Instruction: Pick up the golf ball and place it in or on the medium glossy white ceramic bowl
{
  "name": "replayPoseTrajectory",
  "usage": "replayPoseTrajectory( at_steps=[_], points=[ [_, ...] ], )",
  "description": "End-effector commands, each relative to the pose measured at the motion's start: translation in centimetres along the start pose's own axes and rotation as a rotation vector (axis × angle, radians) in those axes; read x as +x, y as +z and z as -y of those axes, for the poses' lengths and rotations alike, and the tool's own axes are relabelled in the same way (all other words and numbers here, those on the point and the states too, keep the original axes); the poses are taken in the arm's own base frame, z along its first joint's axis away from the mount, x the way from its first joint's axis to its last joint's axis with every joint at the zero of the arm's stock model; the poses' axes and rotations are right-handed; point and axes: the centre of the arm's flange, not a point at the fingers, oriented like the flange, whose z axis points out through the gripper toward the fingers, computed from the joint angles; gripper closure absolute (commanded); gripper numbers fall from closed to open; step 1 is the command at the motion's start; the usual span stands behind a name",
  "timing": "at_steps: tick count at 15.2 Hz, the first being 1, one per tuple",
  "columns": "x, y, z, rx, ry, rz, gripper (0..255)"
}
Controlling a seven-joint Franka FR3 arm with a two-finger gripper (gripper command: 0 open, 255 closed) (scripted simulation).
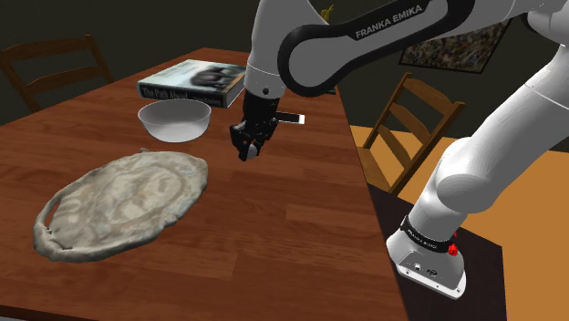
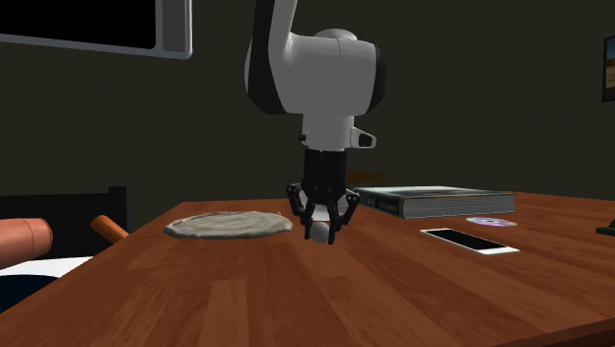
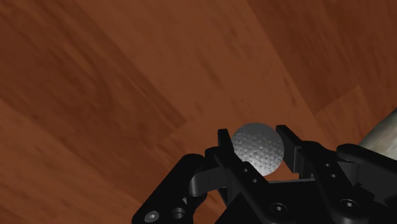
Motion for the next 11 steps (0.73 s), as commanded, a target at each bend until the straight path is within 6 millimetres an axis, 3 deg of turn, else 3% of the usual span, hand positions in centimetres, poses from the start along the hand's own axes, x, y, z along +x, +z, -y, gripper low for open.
replayPoseTrajectory(
  at_steps=[1,7,11],
  points=[
    [0.0,0.0,0.0,0.0,0.0,0.0,255],
    [0.0,0.0,0.0,0.0,0.0,0.0,255],
    [0.3,-2.1,0.2,0.0,0.0,0.0,255]
  ],
)
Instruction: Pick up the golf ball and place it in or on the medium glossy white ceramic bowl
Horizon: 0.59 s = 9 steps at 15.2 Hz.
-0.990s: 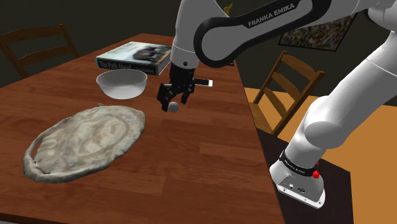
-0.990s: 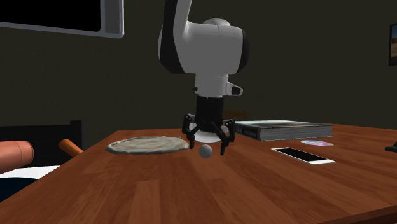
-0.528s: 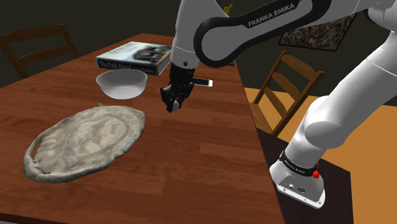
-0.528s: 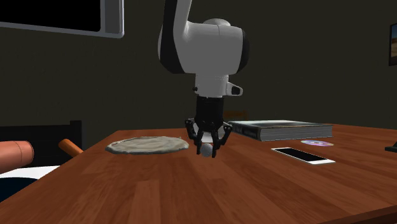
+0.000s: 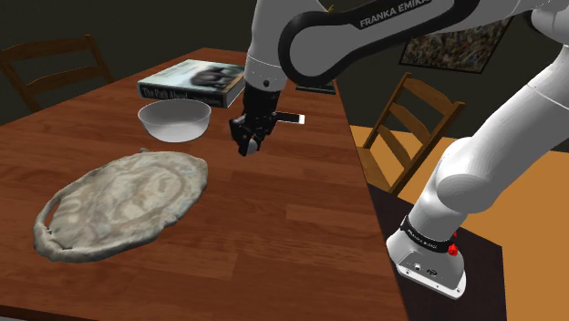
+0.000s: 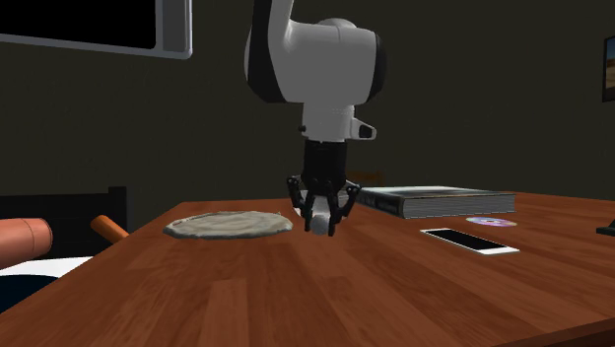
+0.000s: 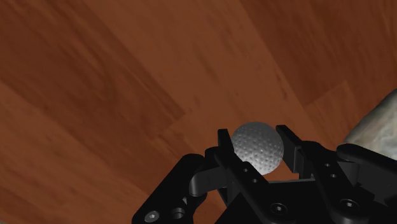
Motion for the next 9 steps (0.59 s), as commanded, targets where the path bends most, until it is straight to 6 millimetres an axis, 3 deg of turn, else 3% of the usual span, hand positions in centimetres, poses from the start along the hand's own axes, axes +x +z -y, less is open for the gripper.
replayPoseTrajectory(
  at_steps=[1,9],
  points=[
    [0.2,-1.1,0.1,0.0,0.0,0.0,255],
    [0.8,-5.2,0.6,0.0,0.0,0.0,255]
  ],
)
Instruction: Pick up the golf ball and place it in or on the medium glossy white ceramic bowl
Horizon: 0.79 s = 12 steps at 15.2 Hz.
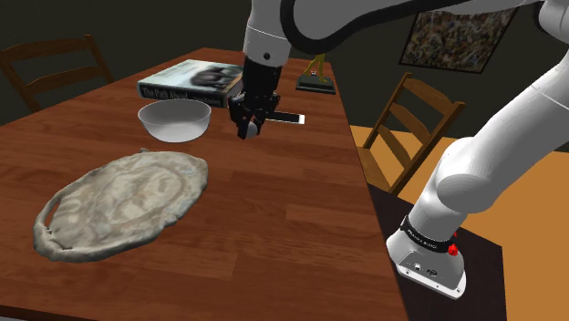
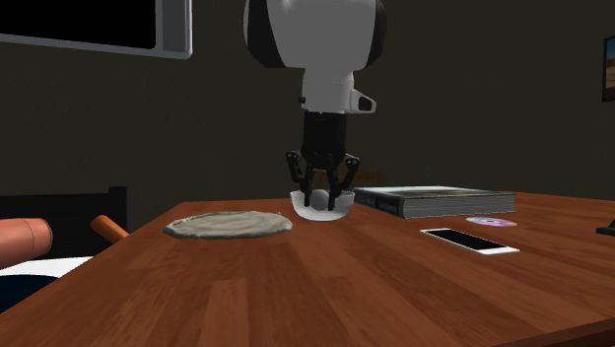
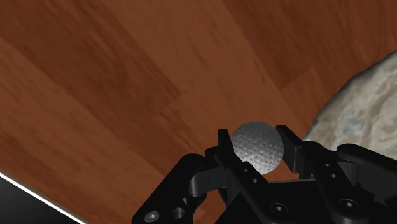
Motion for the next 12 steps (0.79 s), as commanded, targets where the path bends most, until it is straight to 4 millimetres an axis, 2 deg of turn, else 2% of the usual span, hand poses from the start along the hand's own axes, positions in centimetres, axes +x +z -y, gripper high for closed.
replayPoseTrajectory(
  at_steps=[1,12],
  points=[
    [0.2,-1.1,0.0,0.0,0.0,0.0,255],
    [1.0,-6.8,0.7,0.0,0.0,0.0,255]
  ],
)
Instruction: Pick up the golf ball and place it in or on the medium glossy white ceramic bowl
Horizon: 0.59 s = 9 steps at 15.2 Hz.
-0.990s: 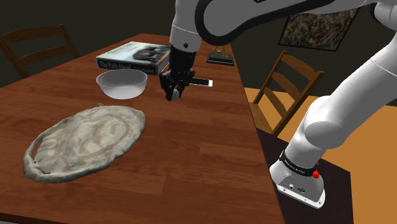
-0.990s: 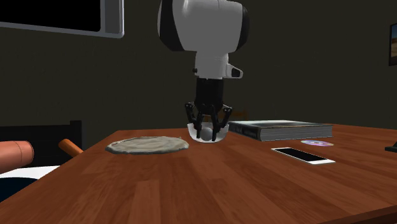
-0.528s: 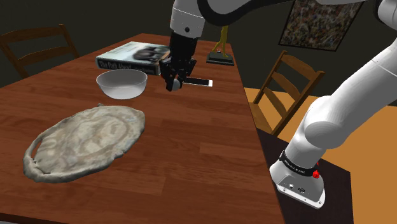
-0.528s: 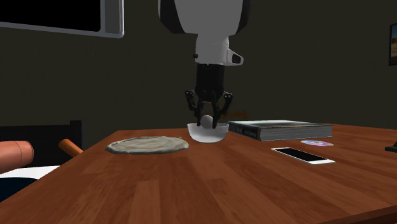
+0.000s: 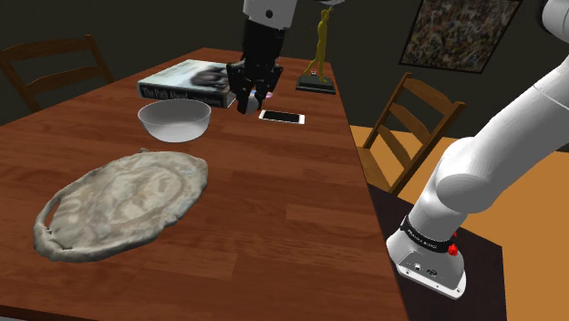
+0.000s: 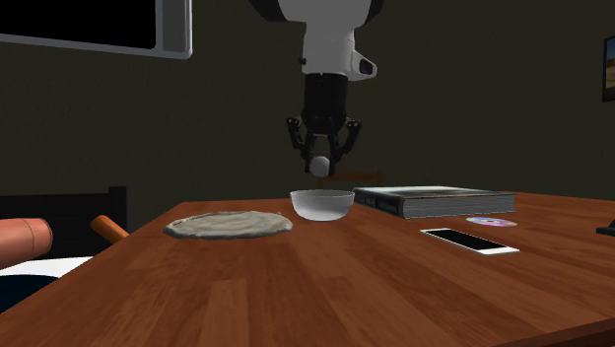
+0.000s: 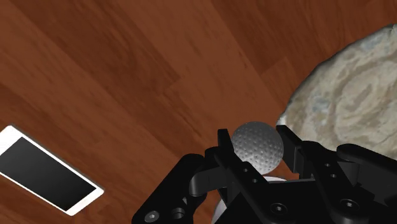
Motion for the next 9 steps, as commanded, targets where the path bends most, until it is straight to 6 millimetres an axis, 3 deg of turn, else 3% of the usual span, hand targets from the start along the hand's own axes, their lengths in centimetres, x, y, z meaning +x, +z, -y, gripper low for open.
replayPoseTrajectory(
  at_steps=[1,2,9],
  points=[
    [0.2,-1.0,0.2,0.0,0.0,0.0,255],
    [0.3,-1.6,0.2,0.0,0.0,0.0,255],
    [9.1,-0.1,2.5,0.0,0.0,0.0,255]
  ],
)
